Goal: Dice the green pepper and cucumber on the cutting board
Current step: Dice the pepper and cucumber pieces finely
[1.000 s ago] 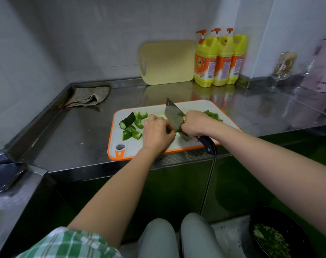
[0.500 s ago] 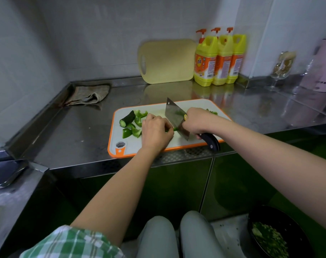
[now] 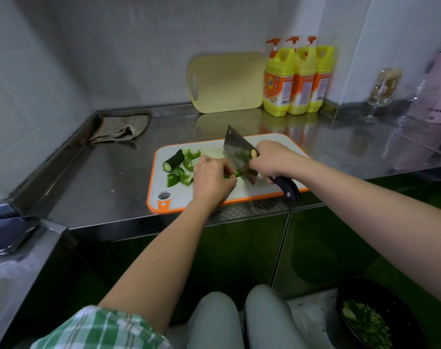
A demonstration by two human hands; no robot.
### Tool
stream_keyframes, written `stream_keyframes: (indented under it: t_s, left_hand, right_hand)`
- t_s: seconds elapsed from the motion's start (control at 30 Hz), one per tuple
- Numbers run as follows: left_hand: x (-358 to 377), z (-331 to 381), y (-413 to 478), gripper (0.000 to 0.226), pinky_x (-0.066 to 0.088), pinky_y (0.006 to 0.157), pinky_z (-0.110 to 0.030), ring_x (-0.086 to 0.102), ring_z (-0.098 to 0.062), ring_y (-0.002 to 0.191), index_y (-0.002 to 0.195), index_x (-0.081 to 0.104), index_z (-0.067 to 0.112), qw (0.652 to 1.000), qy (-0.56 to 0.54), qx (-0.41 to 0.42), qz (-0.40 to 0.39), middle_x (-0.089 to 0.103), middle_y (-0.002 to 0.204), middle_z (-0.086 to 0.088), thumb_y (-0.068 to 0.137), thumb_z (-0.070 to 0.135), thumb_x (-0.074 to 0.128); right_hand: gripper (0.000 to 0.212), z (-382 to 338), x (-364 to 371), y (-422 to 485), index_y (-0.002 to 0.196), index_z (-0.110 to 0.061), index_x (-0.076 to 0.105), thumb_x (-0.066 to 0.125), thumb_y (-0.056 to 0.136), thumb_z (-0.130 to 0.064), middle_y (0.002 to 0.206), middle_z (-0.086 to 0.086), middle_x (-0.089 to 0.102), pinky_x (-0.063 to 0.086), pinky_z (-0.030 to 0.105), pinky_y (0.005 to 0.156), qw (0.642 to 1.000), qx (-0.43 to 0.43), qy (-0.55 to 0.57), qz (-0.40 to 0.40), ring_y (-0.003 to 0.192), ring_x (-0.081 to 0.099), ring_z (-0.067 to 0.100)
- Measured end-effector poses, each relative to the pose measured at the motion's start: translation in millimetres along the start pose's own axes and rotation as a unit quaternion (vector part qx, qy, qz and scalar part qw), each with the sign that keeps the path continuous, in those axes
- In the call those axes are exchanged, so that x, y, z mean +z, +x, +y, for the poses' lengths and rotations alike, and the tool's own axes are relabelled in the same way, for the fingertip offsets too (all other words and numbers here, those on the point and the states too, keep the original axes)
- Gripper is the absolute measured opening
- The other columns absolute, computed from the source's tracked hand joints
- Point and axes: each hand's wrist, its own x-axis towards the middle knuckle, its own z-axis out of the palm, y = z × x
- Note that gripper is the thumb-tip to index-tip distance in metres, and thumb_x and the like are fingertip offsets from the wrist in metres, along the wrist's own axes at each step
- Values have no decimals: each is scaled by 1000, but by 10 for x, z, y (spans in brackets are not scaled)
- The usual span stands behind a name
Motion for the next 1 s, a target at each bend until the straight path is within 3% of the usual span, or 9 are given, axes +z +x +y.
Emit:
stream_keyframes:
  t_s: [0.17,0.3,0.37,0.57,0.7,0.8,1.0]
  left_hand:
    - [-12,4,0,5,40,85,-35,45,-24,105,84,74,21,1000,-12,-5,1,54,76,6,81,21,69]
    - [4,-15,15,6,41,83,-35,46,-23,103,83,75,22,1000,-17,-5,5,65,80,2,80,22,70]
    - [20,-32,24,6,41,82,-34,46,-23,102,83,75,22,1000,-20,-7,8,67,82,2,80,23,70]
    - [48,-67,37,6,35,80,-28,45,-19,104,86,75,24,1000,-24,-14,12,65,85,1,82,24,71]
    - [59,-72,47,5,37,81,-29,45,-19,104,84,74,24,999,-26,-17,10,65,83,4,82,25,70]
    - [54,-70,52,5,37,78,-28,46,-21,102,83,75,23,1000,-24,-9,15,68,82,2,81,23,71]
    - [60,-78,65,5,35,75,-27,47,-21,102,82,76,22,1000,-21,-14,17,69,82,0,80,25,72]
  right_hand:
    - [17,-69,41,-55,73,-3,49,42,88,-3,58,14,56,44,24,48,999,7,-22,-30,49,55,26]
    - [10,-108,137,4,80,0,54,50,88,-4,64,15,58,50,29,50,999,8,-45,-25,52,59,27]
    - [7,-121,168,28,80,-1,55,53,86,-4,67,15,60,54,33,58,999,9,-51,-9,57,62,29]
    - [20,-15,196,89,71,-9,46,46,90,-9,68,13,57,55,36,57,998,2,5,57,55,62,30]
    - [14,-57,12,19,74,-4,51,43,86,-4,61,15,58,46,26,51,1000,3,-16,-6,52,58,29]
    - [14,-115,-33,-45,80,1,56,43,84,-1,60,16,59,47,27,55,998,6,-40,-51,51,56,27]
    - [19,-125,35,-23,71,-2,50,41,87,-4,55,14,54,41,23,45,999,2,-26,-39,44,52,23]
